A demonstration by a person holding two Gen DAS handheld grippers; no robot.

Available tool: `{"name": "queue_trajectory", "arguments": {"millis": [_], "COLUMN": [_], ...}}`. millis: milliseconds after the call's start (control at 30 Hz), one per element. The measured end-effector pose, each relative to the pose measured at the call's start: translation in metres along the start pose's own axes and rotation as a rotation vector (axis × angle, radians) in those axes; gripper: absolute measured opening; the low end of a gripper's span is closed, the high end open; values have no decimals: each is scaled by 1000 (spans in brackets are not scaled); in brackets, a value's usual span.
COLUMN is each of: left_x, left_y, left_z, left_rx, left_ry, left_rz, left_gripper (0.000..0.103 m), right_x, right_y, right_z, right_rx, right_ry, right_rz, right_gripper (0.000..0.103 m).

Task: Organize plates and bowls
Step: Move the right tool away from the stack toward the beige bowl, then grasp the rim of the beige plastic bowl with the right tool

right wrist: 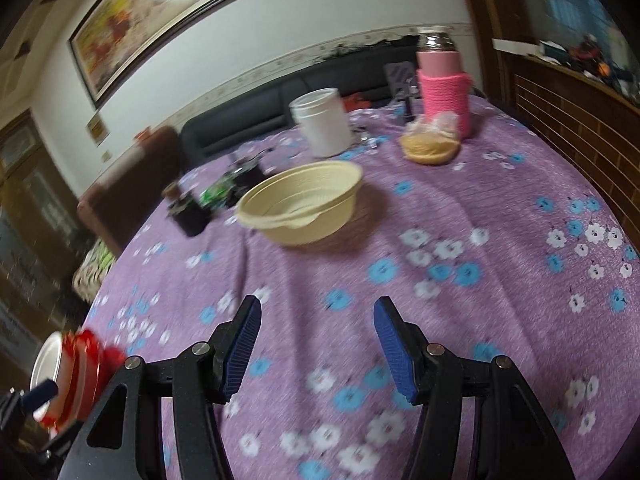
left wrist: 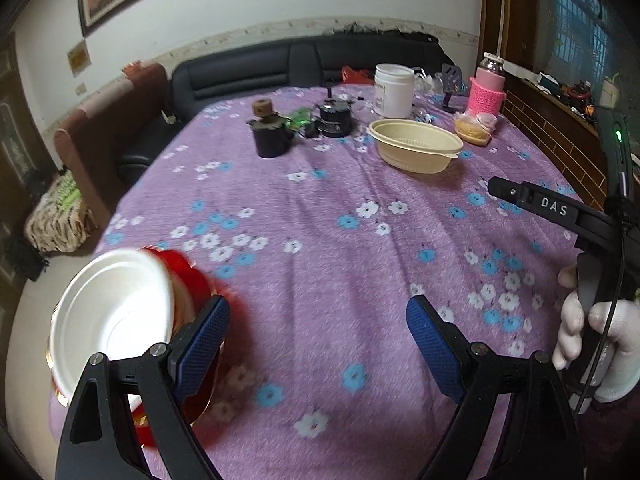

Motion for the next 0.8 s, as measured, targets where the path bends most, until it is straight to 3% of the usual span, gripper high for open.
{"name": "queue_trajectory", "arguments": {"millis": [233, 500, 533, 667, 800], "left_x": [-4, -7, -3, 10, 23], "left_y": [50, 45, 43, 40, 39], "left_z": [24, 43, 45, 50, 53], "left_rx": [49, 109, 113, 125, 146], "left_ry": [-26, -66, -65, -59, -90], "left_rz": [-47, -51, -54, -83, -136], "left_gripper": [89, 89, 89, 89, 89], "right_x": [-36, -51, -51, -40, -36], "right_y": [28, 68, 69, 60, 47], "right_z": [28, 103, 111, 131, 122], "right_rx": [9, 127, 147, 223, 248], "right_ry": [-9, 42, 57, 119, 193], "right_rz": [123, 265, 280, 289, 297], "right_gripper": [63, 63, 60, 18, 11]}}
Point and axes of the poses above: each gripper's, at about its wrist camera, not at the fingertips, and z roughly the way its jaws point, x to its left, y to its top, the point moved 1 cm from there along z, roughly the way its jaws point, and after that the axes turned 9 degrees about -z, right-handed, at the moved point
